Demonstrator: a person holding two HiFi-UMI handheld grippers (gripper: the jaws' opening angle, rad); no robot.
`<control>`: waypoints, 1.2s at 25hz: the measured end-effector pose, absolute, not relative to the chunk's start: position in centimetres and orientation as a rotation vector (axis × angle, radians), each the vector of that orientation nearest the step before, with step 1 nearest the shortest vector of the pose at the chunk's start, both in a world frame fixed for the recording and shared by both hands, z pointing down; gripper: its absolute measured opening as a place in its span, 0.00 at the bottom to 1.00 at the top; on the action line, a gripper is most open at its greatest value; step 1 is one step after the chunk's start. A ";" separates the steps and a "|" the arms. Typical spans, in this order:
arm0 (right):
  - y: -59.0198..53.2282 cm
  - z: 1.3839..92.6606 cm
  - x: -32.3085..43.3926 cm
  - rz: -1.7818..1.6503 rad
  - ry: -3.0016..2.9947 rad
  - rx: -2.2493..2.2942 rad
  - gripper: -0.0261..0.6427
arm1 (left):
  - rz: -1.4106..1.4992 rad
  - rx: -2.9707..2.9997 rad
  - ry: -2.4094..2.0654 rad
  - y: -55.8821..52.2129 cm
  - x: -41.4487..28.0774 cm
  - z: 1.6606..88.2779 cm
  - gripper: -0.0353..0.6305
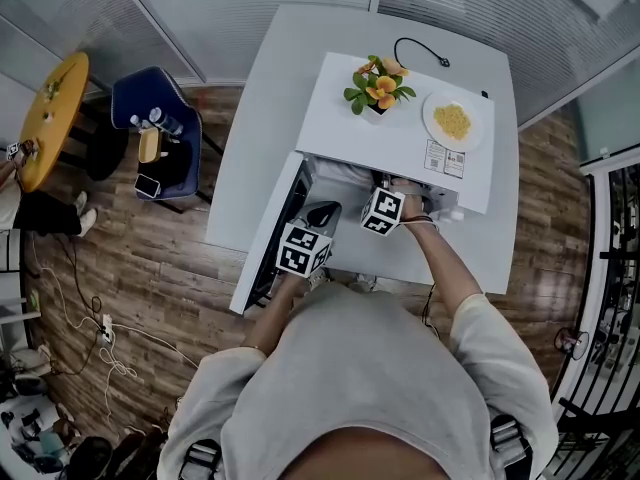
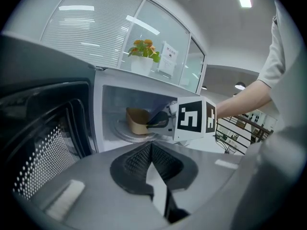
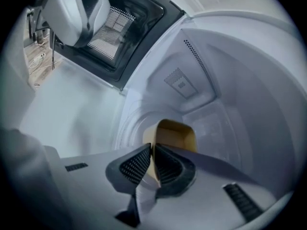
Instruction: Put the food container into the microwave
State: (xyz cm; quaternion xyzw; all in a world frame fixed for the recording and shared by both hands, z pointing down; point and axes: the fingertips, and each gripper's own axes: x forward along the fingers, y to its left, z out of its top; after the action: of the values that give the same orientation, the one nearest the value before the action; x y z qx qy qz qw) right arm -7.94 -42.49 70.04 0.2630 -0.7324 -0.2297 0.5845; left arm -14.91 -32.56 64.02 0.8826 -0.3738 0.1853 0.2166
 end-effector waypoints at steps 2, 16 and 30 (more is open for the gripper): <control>-42.6 70.0 -7.9 -0.550 -1.697 0.618 0.07 | 0.515 2.442 -1.037 -32.5 -15.0 64.1 0.07; -42.1 70.6 -7.9 -0.511 -1.717 0.608 0.27 | 0.512 2.434 -1.038 -32.4 -15.0 64.3 0.07; -40.0 69.3 -8.3 -0.537 -1.730 0.647 0.27 | 0.515 2.466 -1.025 -31.4 -14.6 63.6 0.07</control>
State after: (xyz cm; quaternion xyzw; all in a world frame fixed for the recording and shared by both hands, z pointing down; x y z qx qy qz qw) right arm -8.30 -39.98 69.26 0.2757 -0.7378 -0.2291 0.5719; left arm -14.63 -31.43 63.64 0.8865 -0.3686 0.1853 0.2094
